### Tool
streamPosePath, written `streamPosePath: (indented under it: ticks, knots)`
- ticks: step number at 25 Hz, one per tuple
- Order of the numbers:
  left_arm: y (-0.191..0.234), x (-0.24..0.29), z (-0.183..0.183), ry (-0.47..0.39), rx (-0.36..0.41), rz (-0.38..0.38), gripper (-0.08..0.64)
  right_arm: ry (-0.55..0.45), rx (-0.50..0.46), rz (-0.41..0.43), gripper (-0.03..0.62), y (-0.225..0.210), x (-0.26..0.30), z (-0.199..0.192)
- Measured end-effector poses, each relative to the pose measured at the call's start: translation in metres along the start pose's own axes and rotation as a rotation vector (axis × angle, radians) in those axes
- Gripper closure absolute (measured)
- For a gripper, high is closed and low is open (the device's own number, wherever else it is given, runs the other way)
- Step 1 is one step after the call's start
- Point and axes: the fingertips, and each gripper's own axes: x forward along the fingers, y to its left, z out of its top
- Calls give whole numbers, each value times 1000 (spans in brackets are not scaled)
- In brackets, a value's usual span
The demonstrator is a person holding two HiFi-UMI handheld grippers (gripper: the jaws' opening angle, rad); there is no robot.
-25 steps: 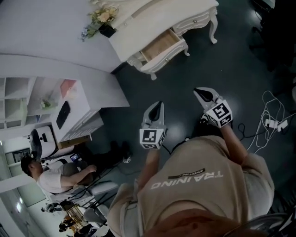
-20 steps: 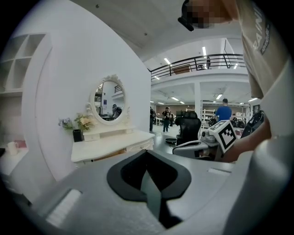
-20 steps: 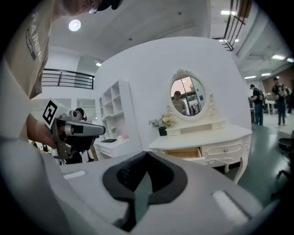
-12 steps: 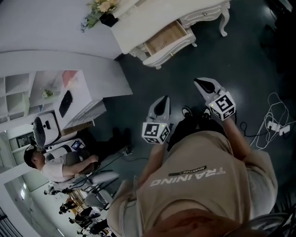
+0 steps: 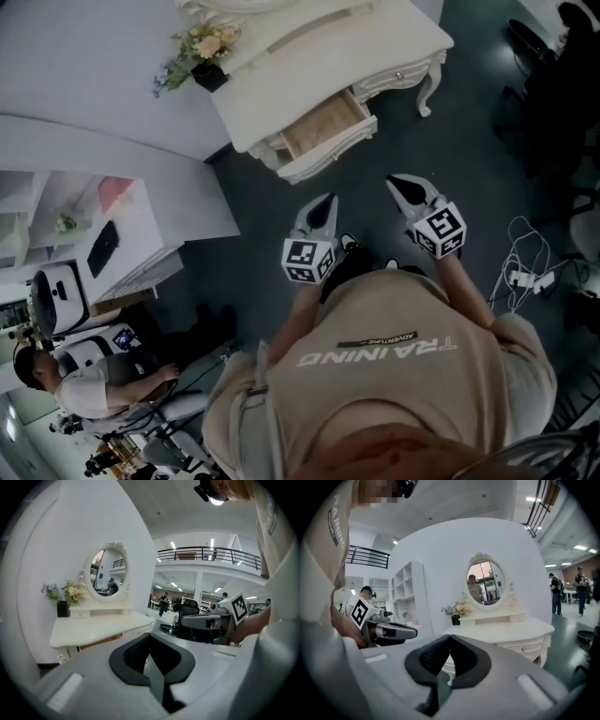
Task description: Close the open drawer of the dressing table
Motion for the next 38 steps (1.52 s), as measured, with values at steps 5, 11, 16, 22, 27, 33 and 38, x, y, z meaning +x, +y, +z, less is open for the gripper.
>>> streamPosePath:
  ticks: [5,11,16,22,27,33,38]
  knots:
    - [70,12,32,-49,60,-14,563,-26,-88,-12,588,1,67,47]
    - [153,38,23,-24,46,-14,563,10,78,-27,588,-15,137,29]
    - [195,57,13,13,-8,29,563,36,169,-29,588,-36,177,11]
    - [214,99,11,64,-13,87,563,50,179,14,588,-91,219,8]
    - [216,130,38,85,-3,165,563,41,107,101,588,-134,249,28]
    - [228,188,78,87,45,215,563,15,88,135,588,-217,279,45]
    - [238,223,82,104,8,276,563,68,113,153,588,-262,287,25]
